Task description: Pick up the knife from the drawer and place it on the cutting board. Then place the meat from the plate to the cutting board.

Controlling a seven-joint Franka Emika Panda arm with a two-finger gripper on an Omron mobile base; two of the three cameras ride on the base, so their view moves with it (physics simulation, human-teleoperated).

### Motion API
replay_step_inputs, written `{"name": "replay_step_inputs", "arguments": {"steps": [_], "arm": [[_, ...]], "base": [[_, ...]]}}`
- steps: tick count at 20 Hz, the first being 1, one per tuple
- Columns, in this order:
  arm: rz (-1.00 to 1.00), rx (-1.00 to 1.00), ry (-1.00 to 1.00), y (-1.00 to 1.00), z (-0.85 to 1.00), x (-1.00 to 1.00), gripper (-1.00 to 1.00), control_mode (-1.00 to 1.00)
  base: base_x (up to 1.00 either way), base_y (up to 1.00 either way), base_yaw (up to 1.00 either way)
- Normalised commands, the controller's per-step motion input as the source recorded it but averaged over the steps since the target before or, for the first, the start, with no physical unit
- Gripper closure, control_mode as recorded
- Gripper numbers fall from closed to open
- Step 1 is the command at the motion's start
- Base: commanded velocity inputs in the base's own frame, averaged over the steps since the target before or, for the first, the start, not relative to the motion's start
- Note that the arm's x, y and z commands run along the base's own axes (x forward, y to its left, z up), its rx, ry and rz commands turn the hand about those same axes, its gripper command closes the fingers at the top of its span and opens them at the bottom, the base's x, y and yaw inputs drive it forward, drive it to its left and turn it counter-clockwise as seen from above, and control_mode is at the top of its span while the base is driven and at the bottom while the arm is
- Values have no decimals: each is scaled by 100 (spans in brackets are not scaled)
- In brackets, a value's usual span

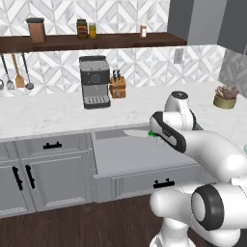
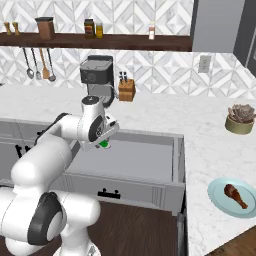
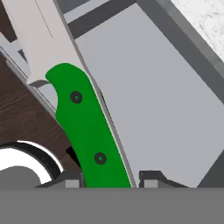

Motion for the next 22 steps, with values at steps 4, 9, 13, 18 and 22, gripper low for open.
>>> {"name": "replay_step_inputs", "arguments": {"steps": [4,9,13,18,22], "arm": [[0,0,0,0,0,0,100,100],[0,0,0,0,0,0,100,100],[0,0,0,0,0,0,100,100],[0,0,0,0,0,0,100,100],[0,0,0,0,0,0,100,100]], "base": [[-90,-3,-1],[-2,-4,-27],[15,0,-45],[16,0,-53],[23,12,-55]]}}
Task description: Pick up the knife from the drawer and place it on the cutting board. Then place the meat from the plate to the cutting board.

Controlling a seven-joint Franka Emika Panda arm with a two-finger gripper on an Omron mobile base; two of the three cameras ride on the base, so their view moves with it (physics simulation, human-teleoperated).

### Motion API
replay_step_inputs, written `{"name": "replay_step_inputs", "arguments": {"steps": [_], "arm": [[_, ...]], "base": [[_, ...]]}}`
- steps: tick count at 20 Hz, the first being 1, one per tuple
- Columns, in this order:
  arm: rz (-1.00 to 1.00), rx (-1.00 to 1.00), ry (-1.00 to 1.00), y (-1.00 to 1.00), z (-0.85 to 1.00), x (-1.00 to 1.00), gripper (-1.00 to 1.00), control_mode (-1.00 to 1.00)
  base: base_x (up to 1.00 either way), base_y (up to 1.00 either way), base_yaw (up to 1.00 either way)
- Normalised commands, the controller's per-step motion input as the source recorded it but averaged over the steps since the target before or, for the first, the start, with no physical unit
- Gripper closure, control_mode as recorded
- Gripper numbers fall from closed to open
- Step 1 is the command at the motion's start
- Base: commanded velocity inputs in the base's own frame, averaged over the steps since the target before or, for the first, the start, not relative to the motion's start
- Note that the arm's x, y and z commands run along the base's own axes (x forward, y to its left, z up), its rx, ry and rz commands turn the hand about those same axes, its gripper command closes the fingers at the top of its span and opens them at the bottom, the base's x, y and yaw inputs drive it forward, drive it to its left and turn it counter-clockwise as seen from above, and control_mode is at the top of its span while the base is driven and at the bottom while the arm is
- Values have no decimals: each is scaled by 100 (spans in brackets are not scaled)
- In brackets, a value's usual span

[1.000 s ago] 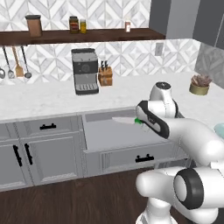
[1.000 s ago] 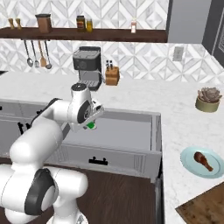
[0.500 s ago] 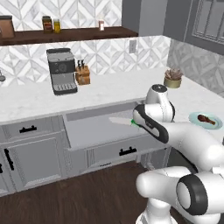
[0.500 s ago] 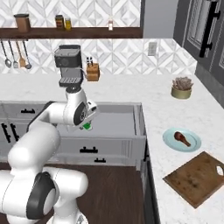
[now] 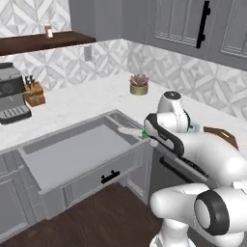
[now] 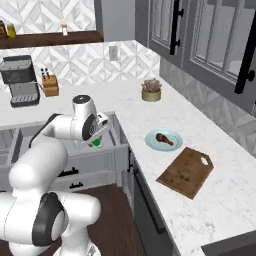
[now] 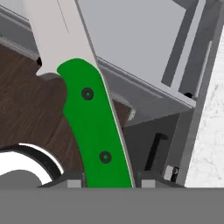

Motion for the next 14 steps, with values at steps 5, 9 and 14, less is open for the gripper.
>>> {"name": "replay_step_inputs", "arguments": {"steps": [5,9,14], "arm": [[0,0,0,0,0,0,100,100],[0,0,0,0,0,0,100,100],[0,0,0,0,0,0,100,100]], "base": [[15,27,-55],[26,42,-51],[34,59,-48]]}}
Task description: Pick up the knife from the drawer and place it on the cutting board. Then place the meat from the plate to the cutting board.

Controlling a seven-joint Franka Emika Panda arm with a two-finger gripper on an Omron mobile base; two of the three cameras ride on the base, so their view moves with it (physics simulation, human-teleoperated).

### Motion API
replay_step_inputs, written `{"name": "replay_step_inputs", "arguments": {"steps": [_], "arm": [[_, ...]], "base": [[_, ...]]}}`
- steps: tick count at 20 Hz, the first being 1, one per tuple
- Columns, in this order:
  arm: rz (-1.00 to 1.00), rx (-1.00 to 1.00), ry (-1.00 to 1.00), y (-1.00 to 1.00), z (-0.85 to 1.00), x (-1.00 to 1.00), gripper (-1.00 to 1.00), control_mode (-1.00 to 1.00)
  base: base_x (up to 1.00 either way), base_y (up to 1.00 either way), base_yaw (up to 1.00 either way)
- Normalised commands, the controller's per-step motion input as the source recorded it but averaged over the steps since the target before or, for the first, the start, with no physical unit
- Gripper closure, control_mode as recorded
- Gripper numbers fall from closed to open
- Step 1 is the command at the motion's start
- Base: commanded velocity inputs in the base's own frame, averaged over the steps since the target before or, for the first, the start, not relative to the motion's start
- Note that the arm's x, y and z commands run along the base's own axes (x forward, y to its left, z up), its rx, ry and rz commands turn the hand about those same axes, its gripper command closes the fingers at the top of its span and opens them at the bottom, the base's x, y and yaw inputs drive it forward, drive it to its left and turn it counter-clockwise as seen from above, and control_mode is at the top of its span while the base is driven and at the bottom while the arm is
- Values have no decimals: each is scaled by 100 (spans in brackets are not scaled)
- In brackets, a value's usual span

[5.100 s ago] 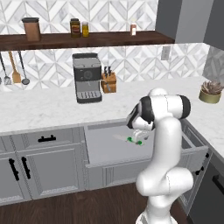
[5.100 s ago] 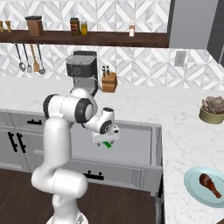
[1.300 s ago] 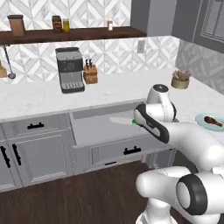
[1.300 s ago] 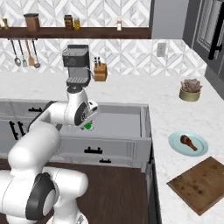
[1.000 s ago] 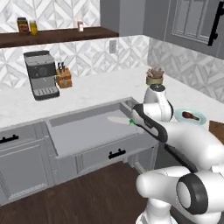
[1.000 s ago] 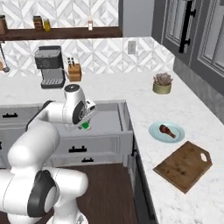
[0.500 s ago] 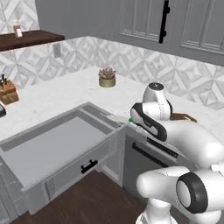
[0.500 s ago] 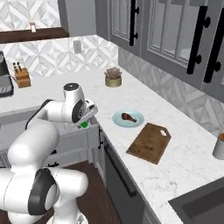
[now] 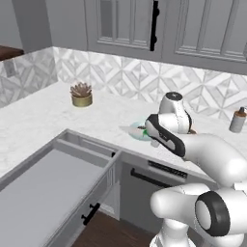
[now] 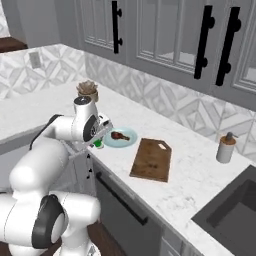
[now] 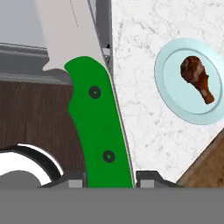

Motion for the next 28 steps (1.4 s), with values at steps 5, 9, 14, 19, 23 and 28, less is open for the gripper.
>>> {"name": "replay_step_inputs", "arguments": {"steps": [5,9,14,19,23,28], "arm": [[0,0,0,0,0,0,100,100],[0,0,0,0,0,0,100,100],[0,0,0,0,0,0,100,100],[-8,-2,0,8,-3,0,100,-100],[-32,-8,3,13,-27,1,100,-100],[-21,-1,5,0,-25,17,100,-100]], "base": [[21,45,-48],[1,14,-47],[0,34,-46],[0,38,-34],[0,0,0],[0,0,0]]}}
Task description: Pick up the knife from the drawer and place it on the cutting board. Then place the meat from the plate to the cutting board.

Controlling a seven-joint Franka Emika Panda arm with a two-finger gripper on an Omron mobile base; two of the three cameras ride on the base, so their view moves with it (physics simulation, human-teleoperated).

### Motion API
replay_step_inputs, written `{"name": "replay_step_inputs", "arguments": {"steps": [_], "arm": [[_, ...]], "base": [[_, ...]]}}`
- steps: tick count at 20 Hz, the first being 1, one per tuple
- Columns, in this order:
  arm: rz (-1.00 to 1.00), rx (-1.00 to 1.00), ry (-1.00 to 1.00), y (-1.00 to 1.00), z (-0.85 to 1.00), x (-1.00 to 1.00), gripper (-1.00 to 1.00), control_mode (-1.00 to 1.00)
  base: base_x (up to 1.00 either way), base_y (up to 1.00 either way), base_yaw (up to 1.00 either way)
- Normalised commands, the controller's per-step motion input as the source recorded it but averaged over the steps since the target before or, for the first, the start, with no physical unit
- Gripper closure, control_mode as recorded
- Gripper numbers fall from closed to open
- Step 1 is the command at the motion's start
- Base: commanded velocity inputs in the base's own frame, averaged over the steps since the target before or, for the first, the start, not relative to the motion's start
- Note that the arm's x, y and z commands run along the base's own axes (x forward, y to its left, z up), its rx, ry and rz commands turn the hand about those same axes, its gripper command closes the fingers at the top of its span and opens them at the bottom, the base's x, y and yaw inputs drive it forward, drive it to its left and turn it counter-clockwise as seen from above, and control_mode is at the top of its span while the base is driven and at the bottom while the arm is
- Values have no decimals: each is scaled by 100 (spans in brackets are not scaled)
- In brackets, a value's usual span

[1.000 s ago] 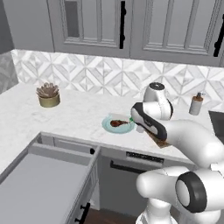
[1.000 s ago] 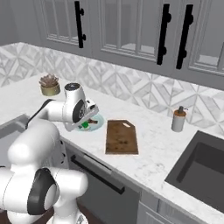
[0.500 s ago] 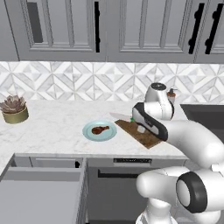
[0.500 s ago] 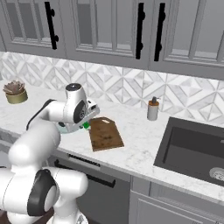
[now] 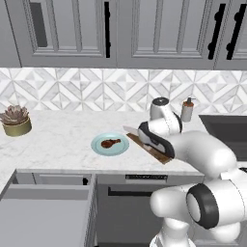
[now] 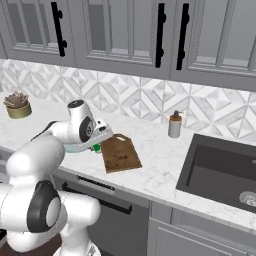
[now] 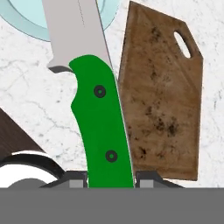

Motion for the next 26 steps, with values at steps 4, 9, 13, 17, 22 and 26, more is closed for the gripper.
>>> {"name": "replay_step_inputs", "arguments": {"steps": [4,9,13,17,22,26], "arm": [[-8,0,0,-9,-22,33,100,-100],[-2,0,0,-27,-21,28,100,-100],[-1,0,0,-31,-17,17,100,-100],[-1,0,1,-34,-13,11,100,-100],[0,0,3,-23,-21,19,100,-100],[0,0,6,-4,-38,37,100,-100]], "base": [[0,0,0],[0,0,0],[0,0,0],[0,0,0],[0,0,0],[0,0,0]]}}
